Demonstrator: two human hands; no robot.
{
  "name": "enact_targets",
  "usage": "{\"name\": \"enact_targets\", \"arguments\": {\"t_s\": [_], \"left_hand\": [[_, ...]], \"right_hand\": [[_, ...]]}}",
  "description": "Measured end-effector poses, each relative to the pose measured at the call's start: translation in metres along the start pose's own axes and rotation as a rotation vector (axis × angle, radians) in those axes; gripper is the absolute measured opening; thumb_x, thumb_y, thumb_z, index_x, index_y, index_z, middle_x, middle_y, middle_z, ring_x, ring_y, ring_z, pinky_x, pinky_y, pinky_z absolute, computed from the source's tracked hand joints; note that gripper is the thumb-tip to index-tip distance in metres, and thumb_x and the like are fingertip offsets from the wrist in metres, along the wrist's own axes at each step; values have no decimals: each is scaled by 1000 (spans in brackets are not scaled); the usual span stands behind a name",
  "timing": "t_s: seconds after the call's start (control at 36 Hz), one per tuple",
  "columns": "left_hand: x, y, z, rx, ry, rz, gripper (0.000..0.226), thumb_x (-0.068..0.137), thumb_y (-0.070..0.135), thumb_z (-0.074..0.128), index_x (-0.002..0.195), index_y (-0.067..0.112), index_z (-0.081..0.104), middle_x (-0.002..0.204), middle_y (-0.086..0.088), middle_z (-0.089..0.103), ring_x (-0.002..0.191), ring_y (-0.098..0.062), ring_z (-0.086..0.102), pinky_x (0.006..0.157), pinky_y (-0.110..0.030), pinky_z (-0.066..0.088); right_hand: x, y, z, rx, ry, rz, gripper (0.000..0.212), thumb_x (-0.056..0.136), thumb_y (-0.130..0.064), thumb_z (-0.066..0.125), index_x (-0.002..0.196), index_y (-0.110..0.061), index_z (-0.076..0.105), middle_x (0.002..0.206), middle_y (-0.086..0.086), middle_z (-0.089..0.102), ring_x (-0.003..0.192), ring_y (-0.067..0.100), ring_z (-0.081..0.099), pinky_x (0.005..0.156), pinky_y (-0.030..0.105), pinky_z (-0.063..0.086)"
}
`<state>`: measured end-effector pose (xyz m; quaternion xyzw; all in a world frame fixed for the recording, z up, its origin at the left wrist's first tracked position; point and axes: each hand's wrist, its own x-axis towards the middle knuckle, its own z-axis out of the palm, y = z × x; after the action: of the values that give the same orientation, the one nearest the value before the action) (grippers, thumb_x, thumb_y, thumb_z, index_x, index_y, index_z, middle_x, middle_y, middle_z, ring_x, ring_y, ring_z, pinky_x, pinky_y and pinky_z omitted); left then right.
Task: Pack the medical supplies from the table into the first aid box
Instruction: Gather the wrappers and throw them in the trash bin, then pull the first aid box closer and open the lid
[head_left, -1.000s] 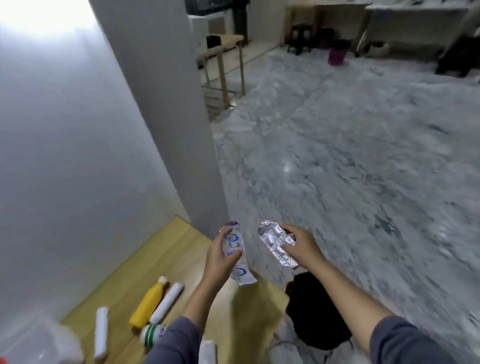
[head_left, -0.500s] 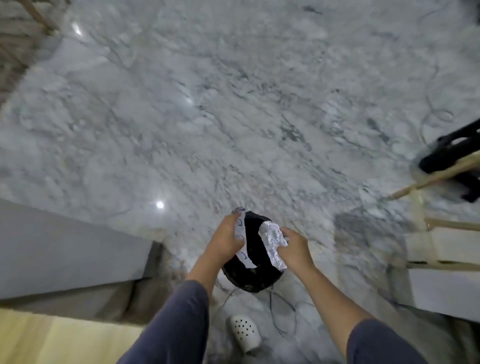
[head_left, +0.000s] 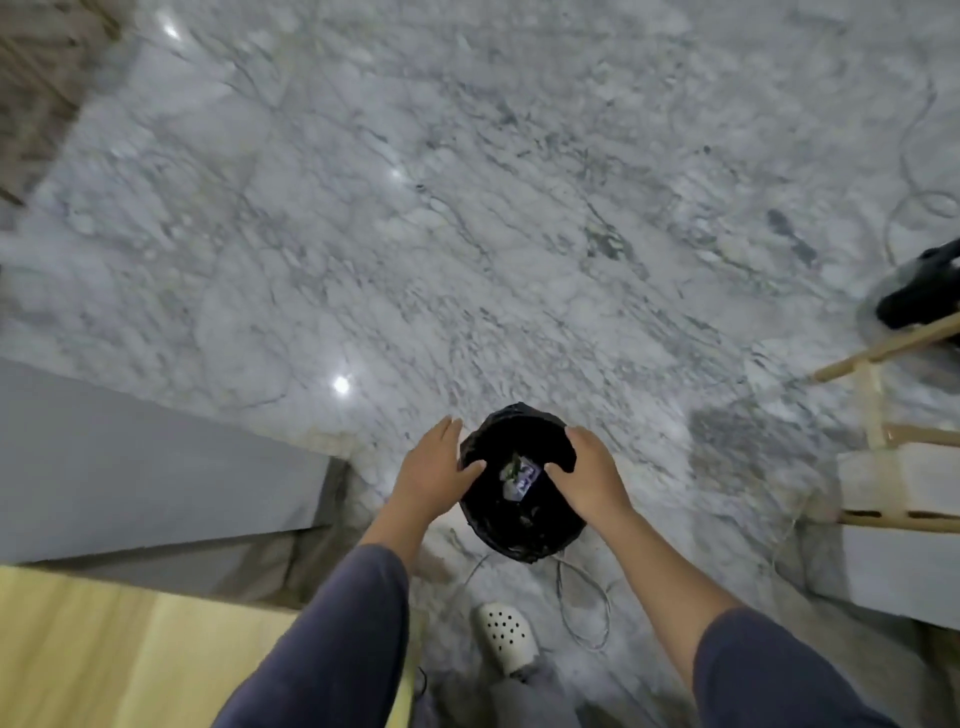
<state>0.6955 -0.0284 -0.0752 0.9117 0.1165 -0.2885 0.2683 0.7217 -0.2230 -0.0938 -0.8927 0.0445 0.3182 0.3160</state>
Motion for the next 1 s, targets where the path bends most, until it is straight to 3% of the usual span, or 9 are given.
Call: {"name": "enact_targets", "arguments": {"t_s": [0.17,0.5,0.61,0.75,1.0], "left_hand": [[-61,-11,-58,144,159,-24,72,94,48,42,149,14,10,159,-4,9,145,-19,9,117,-37,15],[-249,-90,-120,48,561,-278,68,92,44,46,147,13,19,156,-3,22,143,-20,20,113,-31,16],[-326,-133,-117,-17,674,-372,70,89,44,50,146,14,22,154,-4,27,140,-21,26,112,-30,23],[-425,-184,-102,-65,804,-536,68,91,43,48,146,16,20,155,-5,24,141,-22,25,111,-31,21],[-575,-263,-22,-169,943,-668,65,90,37,53,145,14,25,154,-4,26,143,-17,19,114,-26,13]], "right_hand": [[-40,-70,-14,-184,-47,-210,62,95,-32,47,146,-13,17,158,3,10,146,19,7,119,34,15],[-150,-220,29,-358,-110,-733,65,95,-30,46,147,-10,13,157,6,12,145,19,11,117,28,9],[-200,-264,70,-436,-146,-890,62,95,-29,46,146,-10,17,157,5,15,145,18,11,117,28,12],[-271,-304,138,-471,-233,-1106,63,91,-23,54,144,-7,24,155,9,20,145,20,14,117,29,12],[-403,-300,266,-557,-422,-1420,62,89,-28,56,142,-14,30,153,5,28,141,19,25,113,28,23]]}}
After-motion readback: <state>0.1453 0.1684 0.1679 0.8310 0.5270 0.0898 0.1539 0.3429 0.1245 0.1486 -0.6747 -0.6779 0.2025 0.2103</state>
